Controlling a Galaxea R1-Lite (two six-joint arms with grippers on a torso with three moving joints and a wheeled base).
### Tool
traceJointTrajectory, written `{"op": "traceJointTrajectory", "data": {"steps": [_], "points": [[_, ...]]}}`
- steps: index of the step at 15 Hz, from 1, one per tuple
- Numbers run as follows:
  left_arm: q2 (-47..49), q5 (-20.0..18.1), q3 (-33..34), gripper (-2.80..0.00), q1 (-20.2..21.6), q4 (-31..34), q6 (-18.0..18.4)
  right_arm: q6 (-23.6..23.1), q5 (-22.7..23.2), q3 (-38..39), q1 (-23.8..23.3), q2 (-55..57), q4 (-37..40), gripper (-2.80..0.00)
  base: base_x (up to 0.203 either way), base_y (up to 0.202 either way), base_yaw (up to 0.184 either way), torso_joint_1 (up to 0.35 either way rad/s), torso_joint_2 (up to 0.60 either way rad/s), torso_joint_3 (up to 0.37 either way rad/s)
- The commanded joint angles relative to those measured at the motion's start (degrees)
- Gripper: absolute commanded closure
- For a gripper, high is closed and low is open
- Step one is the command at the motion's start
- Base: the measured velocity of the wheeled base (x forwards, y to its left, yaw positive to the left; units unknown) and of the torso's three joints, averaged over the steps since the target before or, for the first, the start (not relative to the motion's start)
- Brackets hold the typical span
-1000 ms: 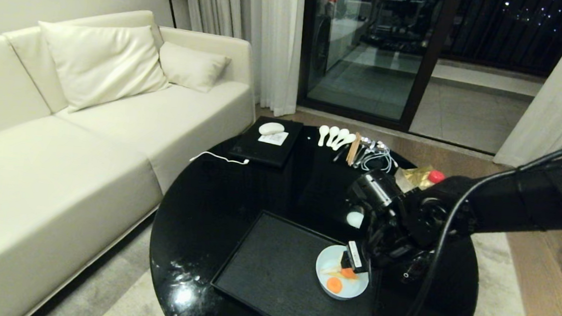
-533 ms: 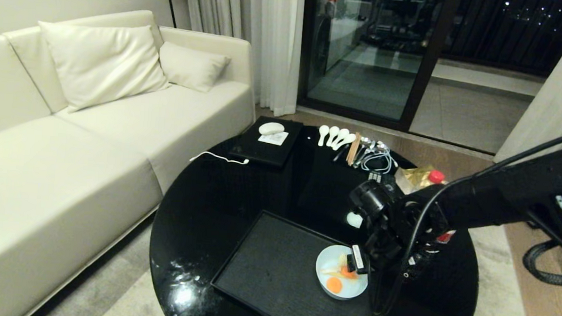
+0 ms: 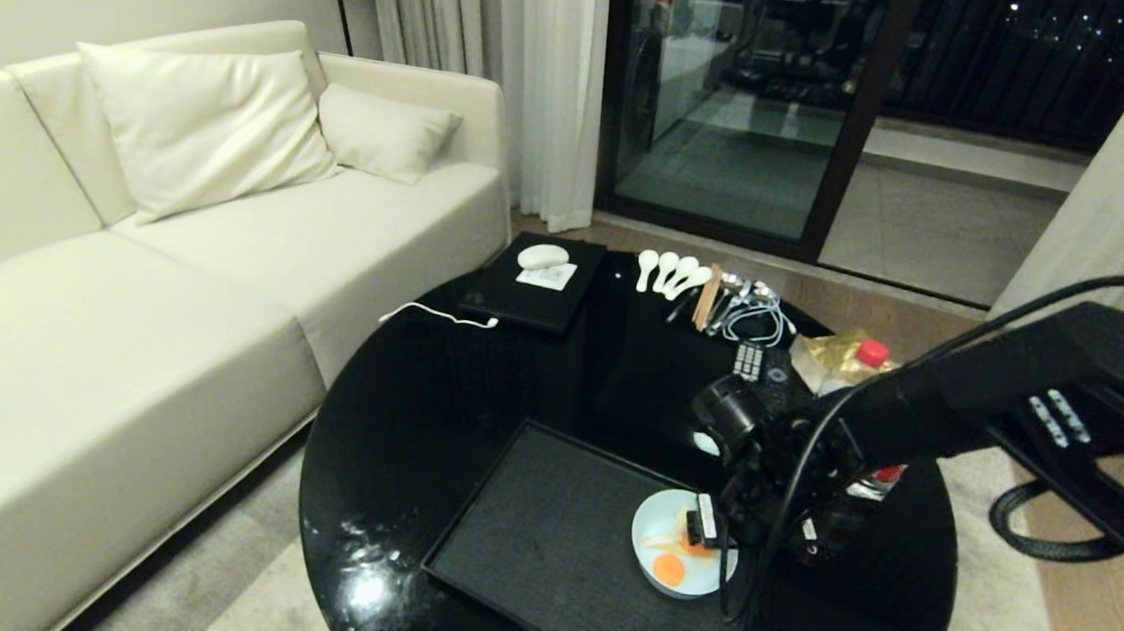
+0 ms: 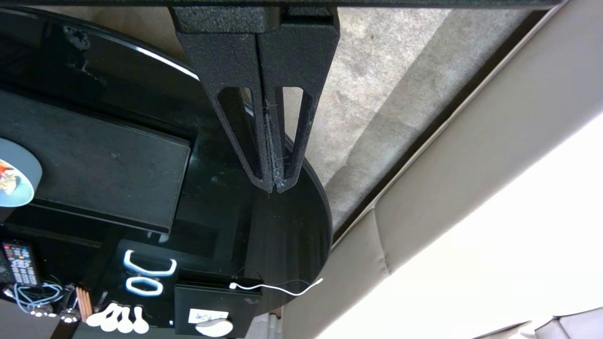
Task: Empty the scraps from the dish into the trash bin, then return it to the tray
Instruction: Pick up the bowl with leftover food
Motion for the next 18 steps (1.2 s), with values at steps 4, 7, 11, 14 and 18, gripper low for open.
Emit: {"op": "traceJointTrajectory", "data": {"steps": [4,7,11,14,18], "points": [[0.0,0.0,0.0,0.0,0.0,0.0,0.0,0.2,-0.1,-3.6,-1.2,3.8,-0.1,-2.8,0.0,0.0,0.0,0.0,0.0,0.0],[0.0,0.0,0.0,0.0,0.0,0.0,0.0,0.2,-0.1,-5.4,-1.6,4.8,0.1,-2.8,0.0,0.0,0.0,0.0,0.0,0.0],[0.0,0.0,0.0,0.0,0.0,0.0,0.0,0.6,-0.1,-5.3,-1.6,5.9,-0.2,-2.8,0.0,0.0,0.0,0.0,0.0,0.0],[0.0,0.0,0.0,0.0,0.0,0.0,-0.1,1.4,-0.1,-5.3,-1.5,6.7,-0.4,-2.8,0.0,0.0,0.0,0.0,0.0,0.0],[0.0,0.0,0.0,0.0,0.0,0.0,0.0,2.2,-0.1,-5.8,-1.6,7.0,-0.5,0.0,0.0,0.0,0.0,0.0,0.0,0.0]]}}
